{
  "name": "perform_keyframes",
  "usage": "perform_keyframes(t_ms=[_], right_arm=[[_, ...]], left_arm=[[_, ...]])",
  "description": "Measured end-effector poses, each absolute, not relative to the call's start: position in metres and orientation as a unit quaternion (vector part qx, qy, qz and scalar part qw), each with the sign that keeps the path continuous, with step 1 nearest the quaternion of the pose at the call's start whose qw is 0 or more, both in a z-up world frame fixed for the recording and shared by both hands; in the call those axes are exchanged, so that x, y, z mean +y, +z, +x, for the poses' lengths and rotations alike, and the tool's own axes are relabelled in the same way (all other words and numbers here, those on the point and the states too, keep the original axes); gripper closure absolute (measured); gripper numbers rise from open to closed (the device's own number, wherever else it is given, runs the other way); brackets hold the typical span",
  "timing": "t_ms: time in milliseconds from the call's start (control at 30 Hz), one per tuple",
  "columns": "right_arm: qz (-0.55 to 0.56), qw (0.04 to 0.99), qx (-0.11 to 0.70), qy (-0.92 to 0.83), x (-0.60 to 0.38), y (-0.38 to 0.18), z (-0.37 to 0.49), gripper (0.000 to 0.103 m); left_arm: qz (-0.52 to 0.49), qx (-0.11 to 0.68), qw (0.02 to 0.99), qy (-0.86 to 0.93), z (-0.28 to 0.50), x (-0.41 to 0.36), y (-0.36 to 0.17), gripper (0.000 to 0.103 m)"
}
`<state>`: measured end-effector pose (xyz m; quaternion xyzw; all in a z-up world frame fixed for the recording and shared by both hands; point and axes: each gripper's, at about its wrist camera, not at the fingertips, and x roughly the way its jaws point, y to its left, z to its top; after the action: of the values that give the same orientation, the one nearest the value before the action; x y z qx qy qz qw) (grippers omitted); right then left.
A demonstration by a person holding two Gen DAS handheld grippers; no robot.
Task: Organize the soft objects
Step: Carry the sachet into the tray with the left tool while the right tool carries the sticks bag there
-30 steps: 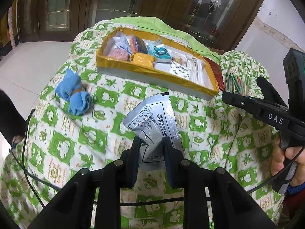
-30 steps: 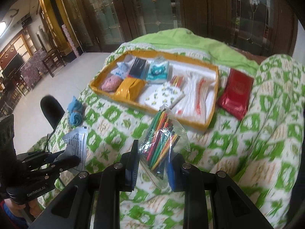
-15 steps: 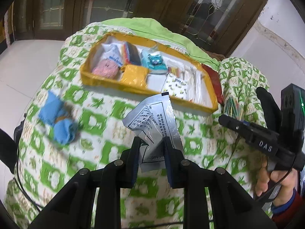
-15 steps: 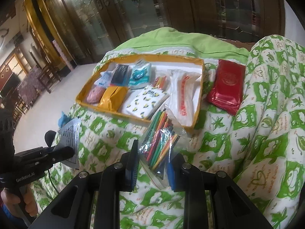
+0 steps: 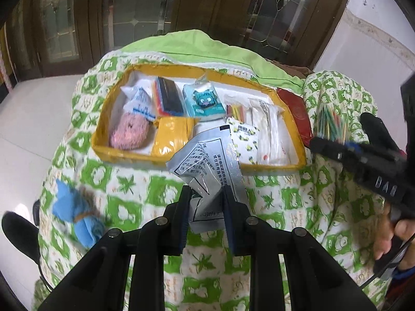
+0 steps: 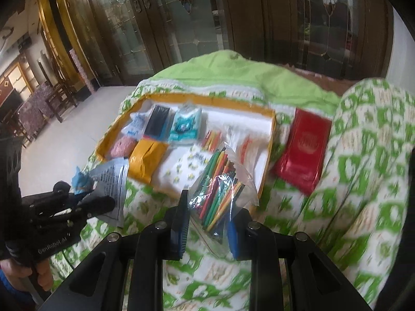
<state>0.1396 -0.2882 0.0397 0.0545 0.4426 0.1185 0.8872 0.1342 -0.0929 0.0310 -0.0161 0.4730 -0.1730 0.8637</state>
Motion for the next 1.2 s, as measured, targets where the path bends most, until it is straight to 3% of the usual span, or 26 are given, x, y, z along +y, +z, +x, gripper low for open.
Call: perform_keyframes(t_ms=[433, 1200], right_arm=[[0.068, 0.901, 0.417, 0.101, -0.297, 0.051, 0.203, 0.076], [0.075, 0.882, 0.455, 0.102, -0.297, 0.019, 0.273, 0.076]], left_arm=[[0.003, 0.473, 0.864, -0.172, 0.167, -0.097, 0.033, 0.08], [0.011, 0.519, 0.835, -0.183, 0.23, -0.121, -0.007, 0.08]])
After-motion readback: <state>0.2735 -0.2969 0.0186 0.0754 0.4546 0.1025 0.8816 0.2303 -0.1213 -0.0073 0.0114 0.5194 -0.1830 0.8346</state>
